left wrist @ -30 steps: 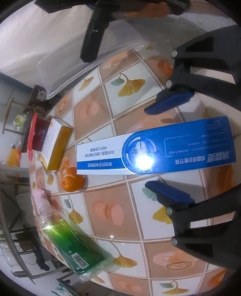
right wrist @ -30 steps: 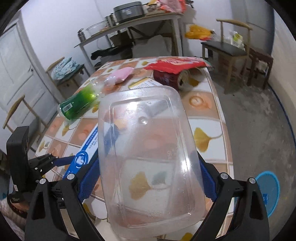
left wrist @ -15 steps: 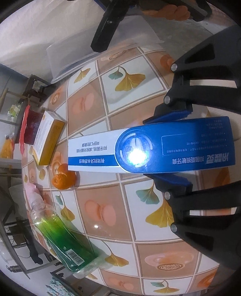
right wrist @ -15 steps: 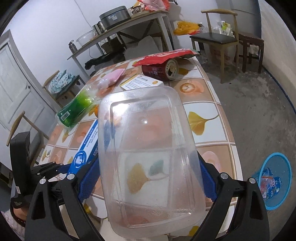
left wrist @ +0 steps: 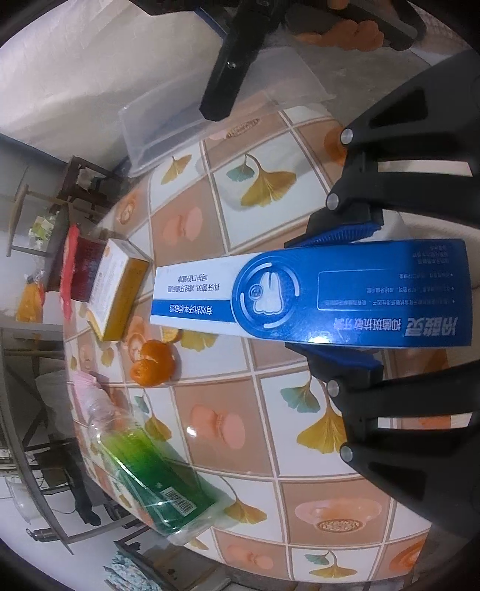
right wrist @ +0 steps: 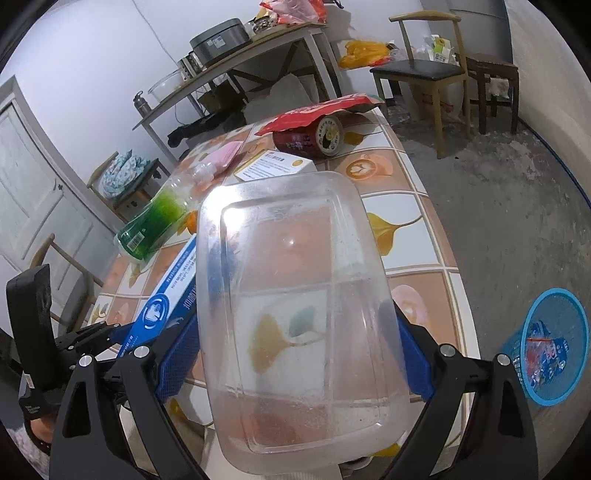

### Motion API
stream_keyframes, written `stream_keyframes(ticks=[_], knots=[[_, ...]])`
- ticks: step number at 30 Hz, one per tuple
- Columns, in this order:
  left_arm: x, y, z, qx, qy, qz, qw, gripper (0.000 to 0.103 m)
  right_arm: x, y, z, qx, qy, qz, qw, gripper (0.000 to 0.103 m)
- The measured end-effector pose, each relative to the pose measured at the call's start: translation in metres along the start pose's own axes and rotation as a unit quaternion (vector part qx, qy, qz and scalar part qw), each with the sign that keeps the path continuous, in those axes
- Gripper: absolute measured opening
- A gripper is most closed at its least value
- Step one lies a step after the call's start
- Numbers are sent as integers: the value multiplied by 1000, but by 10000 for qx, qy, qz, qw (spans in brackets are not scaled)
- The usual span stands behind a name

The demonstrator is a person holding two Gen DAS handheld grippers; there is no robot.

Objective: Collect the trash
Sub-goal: 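Carry the toothpaste box and plastic box over the blue wastebasket with both tools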

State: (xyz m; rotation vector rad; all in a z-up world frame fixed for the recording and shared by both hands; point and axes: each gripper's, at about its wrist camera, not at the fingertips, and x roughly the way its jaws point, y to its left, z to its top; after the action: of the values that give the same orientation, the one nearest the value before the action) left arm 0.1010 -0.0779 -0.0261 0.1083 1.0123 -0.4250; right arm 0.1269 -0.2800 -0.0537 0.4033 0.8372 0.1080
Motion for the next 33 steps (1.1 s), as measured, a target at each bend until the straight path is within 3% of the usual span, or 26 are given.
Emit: stream_keyframes(ticks=[16, 33], knots=[[-26, -39, 10, 402, -378, -108, 9984, 44, -31, -18, -5, 202, -321, 32, 9993, 90], [-33, -106, 22, 1126, -580, -295, 9915, 44, -75, -70, -22, 750, -771, -148, 9941, 89]])
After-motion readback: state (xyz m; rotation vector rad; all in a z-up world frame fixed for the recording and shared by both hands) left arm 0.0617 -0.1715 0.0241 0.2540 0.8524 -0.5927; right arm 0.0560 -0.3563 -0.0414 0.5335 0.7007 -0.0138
